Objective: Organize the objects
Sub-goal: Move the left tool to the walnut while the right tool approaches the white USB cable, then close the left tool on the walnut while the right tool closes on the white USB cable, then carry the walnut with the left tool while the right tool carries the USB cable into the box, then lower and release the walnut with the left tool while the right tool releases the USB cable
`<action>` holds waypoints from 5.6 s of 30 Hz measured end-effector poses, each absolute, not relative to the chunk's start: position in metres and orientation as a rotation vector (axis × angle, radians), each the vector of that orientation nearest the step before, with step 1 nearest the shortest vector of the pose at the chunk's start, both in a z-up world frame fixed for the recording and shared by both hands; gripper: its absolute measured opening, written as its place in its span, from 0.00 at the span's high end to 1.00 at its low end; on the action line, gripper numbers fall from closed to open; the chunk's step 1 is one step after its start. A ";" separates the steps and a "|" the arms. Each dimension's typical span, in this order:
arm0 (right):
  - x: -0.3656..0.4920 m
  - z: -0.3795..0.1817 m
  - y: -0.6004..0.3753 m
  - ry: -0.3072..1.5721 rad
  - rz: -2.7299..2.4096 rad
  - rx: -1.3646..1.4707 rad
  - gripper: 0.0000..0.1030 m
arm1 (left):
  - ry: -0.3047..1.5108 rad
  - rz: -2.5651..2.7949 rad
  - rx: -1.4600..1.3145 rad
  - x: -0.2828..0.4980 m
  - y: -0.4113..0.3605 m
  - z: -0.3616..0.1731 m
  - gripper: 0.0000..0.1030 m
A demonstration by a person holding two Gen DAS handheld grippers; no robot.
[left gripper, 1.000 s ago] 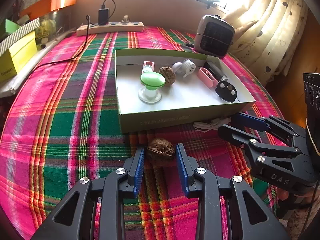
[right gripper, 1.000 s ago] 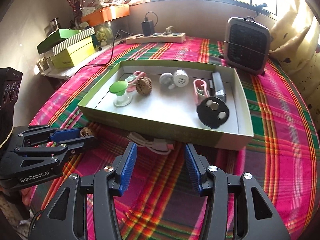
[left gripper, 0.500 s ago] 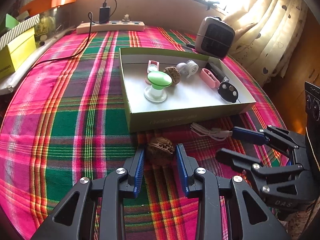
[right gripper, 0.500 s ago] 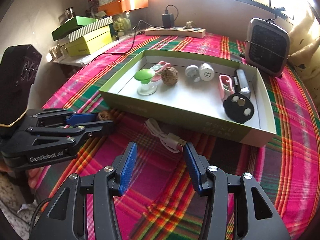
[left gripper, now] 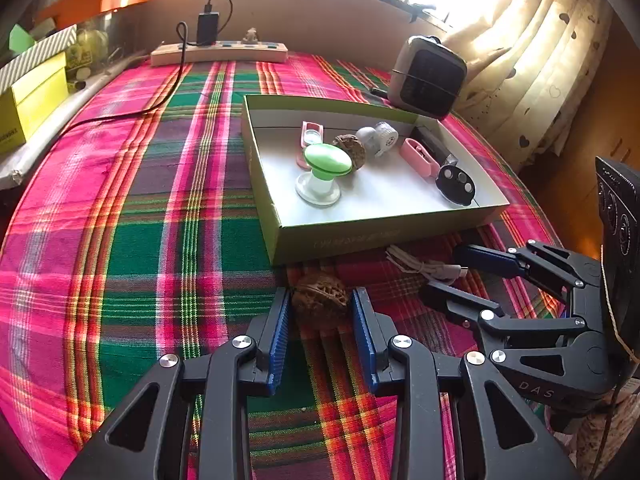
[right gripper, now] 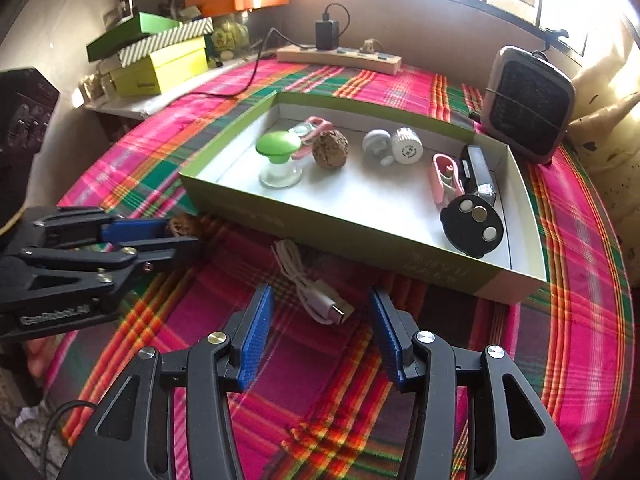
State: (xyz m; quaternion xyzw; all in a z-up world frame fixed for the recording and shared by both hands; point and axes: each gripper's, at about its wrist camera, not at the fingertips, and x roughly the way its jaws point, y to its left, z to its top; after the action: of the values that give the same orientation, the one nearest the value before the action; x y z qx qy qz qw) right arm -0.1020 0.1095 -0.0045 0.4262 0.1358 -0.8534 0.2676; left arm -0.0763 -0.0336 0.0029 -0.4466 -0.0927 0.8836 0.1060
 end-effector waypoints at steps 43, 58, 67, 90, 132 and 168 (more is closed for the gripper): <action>-0.095 -0.007 0.110 0.298 -2.265 1.097 0.76 | -0.157 2.679 -1.312 -0.075 -0.021 0.003 0.73; -0.092 -0.006 0.112 0.259 -2.269 1.098 0.78 | -0.148 2.691 -1.307 -0.074 -0.021 0.004 0.73; -0.088 -0.002 0.114 0.236 -2.268 1.086 0.90 | -0.140 2.694 -1.292 -0.070 -0.019 0.007 0.73; -0.079 -0.001 0.116 0.228 -2.270 1.071 0.91 | -0.125 2.694 -1.290 -0.065 -0.015 0.008 0.73; -0.103 0.042 0.143 0.200 -2.416 0.964 0.91 | -0.055 2.684 -1.172 -0.111 0.016 0.048 0.73; -0.182 0.013 0.135 0.225 -2.340 1.108 0.91 | -0.013 2.619 -1.320 -0.170 0.033 0.012 0.73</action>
State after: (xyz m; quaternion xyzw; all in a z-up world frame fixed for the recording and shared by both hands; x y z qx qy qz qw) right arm -0.1821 0.1354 0.0125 0.4106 0.0835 -0.8676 0.2679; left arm -0.1704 0.0330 0.0115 -0.4476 -0.0043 0.8881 0.1043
